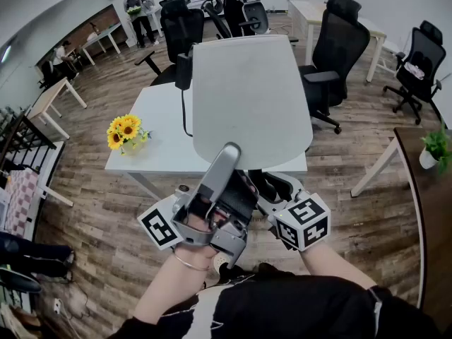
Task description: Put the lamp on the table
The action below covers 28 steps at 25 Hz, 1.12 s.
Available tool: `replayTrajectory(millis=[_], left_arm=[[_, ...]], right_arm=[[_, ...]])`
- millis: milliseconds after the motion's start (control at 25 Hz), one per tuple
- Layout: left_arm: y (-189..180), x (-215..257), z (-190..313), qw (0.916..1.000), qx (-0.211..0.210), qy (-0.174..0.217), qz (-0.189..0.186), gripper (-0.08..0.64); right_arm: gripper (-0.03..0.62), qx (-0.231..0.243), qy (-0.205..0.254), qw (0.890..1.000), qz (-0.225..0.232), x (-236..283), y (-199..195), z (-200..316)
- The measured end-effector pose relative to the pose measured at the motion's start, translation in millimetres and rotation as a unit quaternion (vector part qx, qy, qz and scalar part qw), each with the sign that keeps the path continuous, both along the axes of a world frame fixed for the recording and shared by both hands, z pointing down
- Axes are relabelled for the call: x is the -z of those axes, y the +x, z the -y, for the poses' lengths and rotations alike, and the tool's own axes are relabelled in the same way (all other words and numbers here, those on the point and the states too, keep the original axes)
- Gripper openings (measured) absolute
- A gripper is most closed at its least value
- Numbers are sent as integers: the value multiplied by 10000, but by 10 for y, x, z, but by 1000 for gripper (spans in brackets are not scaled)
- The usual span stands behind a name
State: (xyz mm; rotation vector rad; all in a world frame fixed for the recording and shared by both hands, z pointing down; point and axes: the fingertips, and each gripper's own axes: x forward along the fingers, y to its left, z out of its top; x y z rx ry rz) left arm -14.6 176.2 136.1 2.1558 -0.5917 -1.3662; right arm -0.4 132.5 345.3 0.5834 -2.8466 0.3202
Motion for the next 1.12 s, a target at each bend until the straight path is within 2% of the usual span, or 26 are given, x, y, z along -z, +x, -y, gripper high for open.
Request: replayTrajectory(millis=[240, 600, 920, 1120], left_arm=[[27, 43, -63, 10000, 76, 49, 38, 14], [-75, 2, -64, 10000, 41, 45, 4, 14], [-518, -20, 169, 9998, -185, -16, -56, 14], [-879, -21, 416, 9989, -432, -114, 167, 14]], right_arm=[[227, 84, 49, 10000, -9, 45, 11, -61], [225, 33, -151, 9999, 69, -7, -52, -72], [225, -282, -121, 9995, 6, -15, -405, 163], [219, -559, -121, 9984, -16, -8, -767, 381]])
